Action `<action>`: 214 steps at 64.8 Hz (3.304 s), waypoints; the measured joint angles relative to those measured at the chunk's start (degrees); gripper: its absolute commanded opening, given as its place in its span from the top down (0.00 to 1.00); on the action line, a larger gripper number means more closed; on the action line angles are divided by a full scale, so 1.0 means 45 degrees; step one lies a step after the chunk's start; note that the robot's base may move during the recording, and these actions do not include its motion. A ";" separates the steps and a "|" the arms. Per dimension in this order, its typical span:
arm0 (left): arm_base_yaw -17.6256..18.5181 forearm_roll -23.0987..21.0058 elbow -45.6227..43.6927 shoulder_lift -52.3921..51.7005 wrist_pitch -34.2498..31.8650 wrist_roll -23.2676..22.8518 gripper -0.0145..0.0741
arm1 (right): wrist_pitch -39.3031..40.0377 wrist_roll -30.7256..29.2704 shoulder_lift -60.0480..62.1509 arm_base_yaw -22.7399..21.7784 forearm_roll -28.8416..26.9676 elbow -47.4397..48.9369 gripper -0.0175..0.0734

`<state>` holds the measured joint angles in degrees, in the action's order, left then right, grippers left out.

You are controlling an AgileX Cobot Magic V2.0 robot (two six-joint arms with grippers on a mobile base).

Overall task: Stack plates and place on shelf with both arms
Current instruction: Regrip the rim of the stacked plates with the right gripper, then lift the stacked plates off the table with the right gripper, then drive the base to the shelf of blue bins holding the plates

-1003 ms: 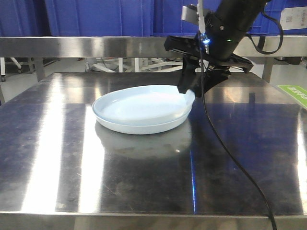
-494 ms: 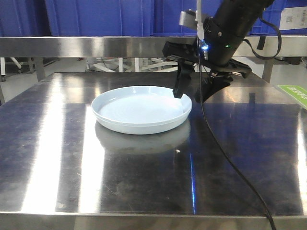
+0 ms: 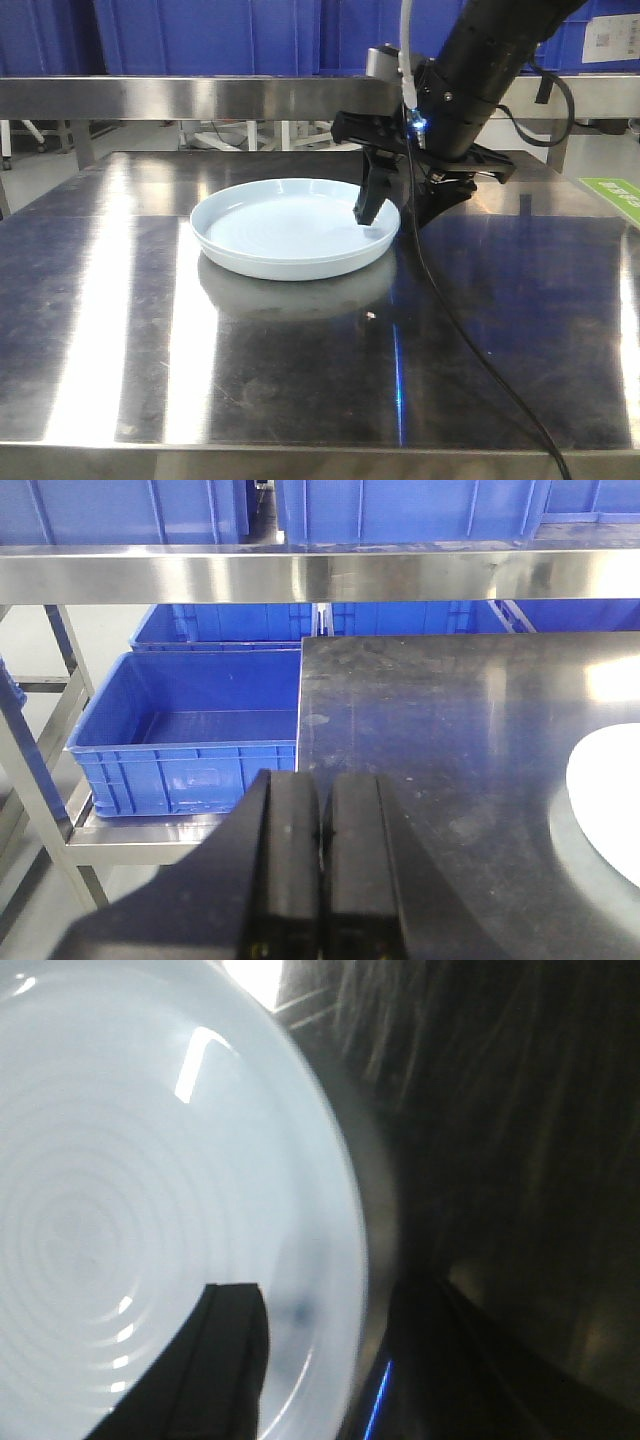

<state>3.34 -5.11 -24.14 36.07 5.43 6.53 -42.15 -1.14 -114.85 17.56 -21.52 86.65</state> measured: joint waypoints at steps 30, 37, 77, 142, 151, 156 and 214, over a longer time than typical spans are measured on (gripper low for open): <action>0.0000 0.0000 0.0000 0.0000 0.0000 0.0000 0.74 | 0.0183 0.0070 -0.0178 0.0145 -0.0245 0.0079 0.75; 0.0000 0.0000 0.0000 0.0000 0.0000 0.0000 0.74 | 0.0183 0.0070 -0.0178 0.0146 -0.0245 0.0079 0.75; 0.0000 0.0000 0.0000 0.0000 0.0000 0.0000 0.74 | 0.5103 -0.0052 0.3486 -0.0184 0.2007 -0.2034 0.75; 0.0000 0.0000 0.0000 0.0000 0.0000 0.0000 0.74 | 0.8748 -0.0155 1.5016 -0.2567 0.3792 -1.2613 0.75; 0.0000 0.0000 0.0000 0.0000 0.0000 0.0000 0.74 | 0.8779 -0.0155 1.6290 -0.2567 0.3792 -1.3173 0.75; 0.0000 0.0000 0.0000 0.0000 0.0000 0.0000 0.74 | 0.8779 -0.0155 1.6895 -0.2567 0.3792 -1.3478 0.75; 0.0000 0.0000 0.0000 0.0000 0.0000 0.0000 0.74 | 0.8779 -0.0155 1.8525 -0.2567 0.3771 -1.4345 0.75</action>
<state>3.34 -5.11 -24.14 36.07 5.43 6.53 -2.65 -1.84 -31.49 6.01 -4.55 22.10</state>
